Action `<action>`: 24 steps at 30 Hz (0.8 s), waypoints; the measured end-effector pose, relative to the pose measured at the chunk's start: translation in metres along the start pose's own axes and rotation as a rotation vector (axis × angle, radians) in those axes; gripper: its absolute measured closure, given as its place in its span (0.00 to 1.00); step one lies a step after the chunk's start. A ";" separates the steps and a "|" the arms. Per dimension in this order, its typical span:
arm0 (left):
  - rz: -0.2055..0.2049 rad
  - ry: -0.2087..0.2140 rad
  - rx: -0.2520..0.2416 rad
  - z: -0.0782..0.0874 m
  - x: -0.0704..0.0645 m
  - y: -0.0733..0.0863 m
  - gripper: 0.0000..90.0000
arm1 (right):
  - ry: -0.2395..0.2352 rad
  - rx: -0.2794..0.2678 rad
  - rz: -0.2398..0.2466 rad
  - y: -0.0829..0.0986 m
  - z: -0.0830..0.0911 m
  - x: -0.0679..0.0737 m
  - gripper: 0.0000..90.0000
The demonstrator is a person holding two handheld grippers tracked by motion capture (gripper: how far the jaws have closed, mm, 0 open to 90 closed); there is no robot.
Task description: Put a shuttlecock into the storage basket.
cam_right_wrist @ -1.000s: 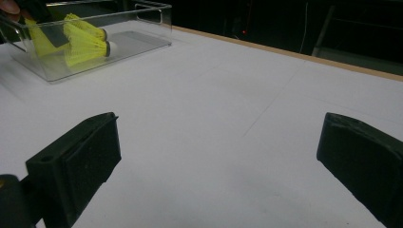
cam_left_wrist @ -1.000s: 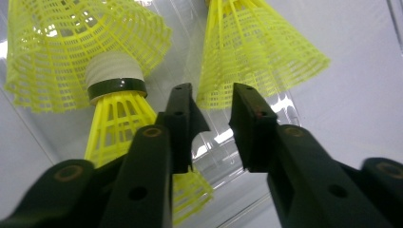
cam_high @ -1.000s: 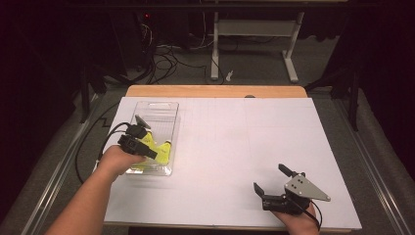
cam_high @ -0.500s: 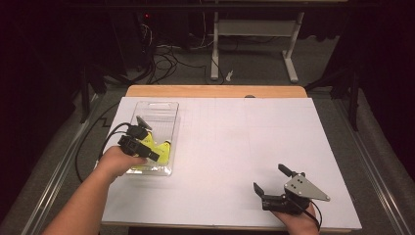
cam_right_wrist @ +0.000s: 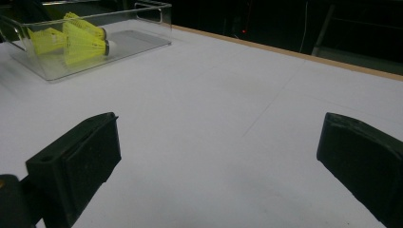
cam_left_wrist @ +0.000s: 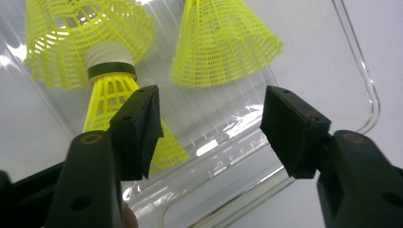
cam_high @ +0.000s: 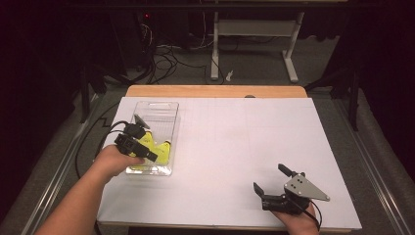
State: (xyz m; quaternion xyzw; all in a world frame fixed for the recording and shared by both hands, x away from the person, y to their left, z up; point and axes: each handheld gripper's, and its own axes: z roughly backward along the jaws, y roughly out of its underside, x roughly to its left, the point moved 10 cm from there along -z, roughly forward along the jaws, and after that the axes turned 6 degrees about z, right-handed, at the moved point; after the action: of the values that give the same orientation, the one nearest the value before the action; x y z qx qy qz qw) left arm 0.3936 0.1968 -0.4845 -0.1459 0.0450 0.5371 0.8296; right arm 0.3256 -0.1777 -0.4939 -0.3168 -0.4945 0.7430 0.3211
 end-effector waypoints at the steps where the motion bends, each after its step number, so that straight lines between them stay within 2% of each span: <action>1: -0.001 -0.004 -0.001 0.002 -0.001 0.000 0.41 | 0.000 0.000 0.001 0.000 0.000 0.000 0.01; 3: -0.004 -0.026 0.002 0.005 -0.001 0.000 0.37 | 0.001 0.000 0.001 0.000 0.000 0.000 0.01; 8: -0.003 -0.043 0.002 0.014 -0.003 0.000 0.30 | 0.000 -0.002 0.001 0.000 0.000 0.000 0.01; 12: -0.018 -0.040 0.007 0.021 -0.007 0.000 0.29 | 0.001 -0.002 0.000 0.000 0.000 0.000 0.01; 17: -0.033 -0.059 0.009 0.031 -0.010 -0.001 0.25 | 0.001 -0.001 0.001 -0.001 0.000 0.001 0.01; 24: -0.050 -0.047 0.009 0.038 -0.013 0.000 0.18 | 0.002 -0.001 0.000 -0.001 0.000 0.001 0.01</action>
State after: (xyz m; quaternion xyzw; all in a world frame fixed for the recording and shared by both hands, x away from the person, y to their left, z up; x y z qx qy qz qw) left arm 0.3851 0.1959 -0.4451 -0.1305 0.0240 0.5191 0.8443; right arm 0.3250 -0.1767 -0.4933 -0.3176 -0.4948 0.7424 0.3211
